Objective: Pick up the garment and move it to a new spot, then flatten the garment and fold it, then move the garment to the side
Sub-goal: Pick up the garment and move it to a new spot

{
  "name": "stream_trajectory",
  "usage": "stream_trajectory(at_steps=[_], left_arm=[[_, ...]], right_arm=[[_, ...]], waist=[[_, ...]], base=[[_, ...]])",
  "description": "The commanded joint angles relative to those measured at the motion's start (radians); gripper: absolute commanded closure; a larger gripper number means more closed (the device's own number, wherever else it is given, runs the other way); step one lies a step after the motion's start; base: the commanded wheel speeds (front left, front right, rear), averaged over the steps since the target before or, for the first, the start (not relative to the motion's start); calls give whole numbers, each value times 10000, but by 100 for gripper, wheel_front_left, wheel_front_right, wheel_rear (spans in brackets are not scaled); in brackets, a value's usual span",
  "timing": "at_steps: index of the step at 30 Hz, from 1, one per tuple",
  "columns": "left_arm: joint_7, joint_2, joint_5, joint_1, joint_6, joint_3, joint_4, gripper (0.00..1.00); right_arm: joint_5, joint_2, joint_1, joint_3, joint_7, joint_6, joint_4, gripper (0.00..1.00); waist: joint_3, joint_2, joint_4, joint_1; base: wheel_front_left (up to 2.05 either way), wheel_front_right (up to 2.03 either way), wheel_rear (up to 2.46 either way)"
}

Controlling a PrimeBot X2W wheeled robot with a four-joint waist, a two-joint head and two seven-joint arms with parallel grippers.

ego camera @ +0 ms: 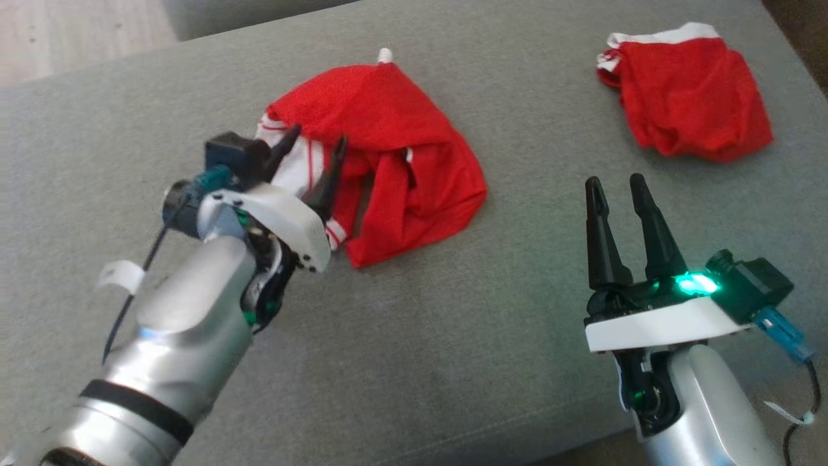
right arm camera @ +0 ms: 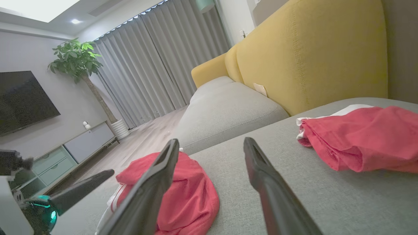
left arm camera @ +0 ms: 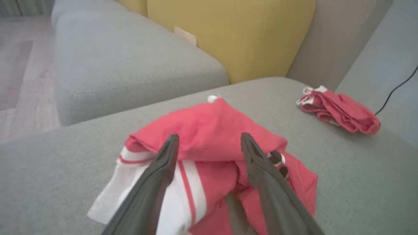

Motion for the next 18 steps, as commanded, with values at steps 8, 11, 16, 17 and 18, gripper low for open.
stream_trajectory(at_steps=[8,11,16,17,18], left_arm=[[-133,639,1155,1189,163,2761,-2474,0],[-134,757,1492,2070,209,3687,-3432,0],[-134,626,2085,3795,256,5010,-4883,0],[-134,530,2256,4168,268,5203,-5151,0],[-134,397,2428,4549,263,5364,-5394,0]], right_arm=[[-395,-12,-118,14,-108,-9,-199,0],[-501,-12,13,-44,-108,-9,-132,0],[-656,-12,296,-207,-108,-9,-38,0],[-682,-12,356,-240,-108,-9,-26,0],[-707,-12,418,-268,-108,-9,-16,0]], waist=[[-643,0,1148,0],[-879,0,1534,0],[-1178,0,2080,0],[-1225,0,2170,0],[-1270,0,2253,0]], base=[[0,0,0],[0,0,0],[0,0,0],[0,0,0],[0,0,0]])
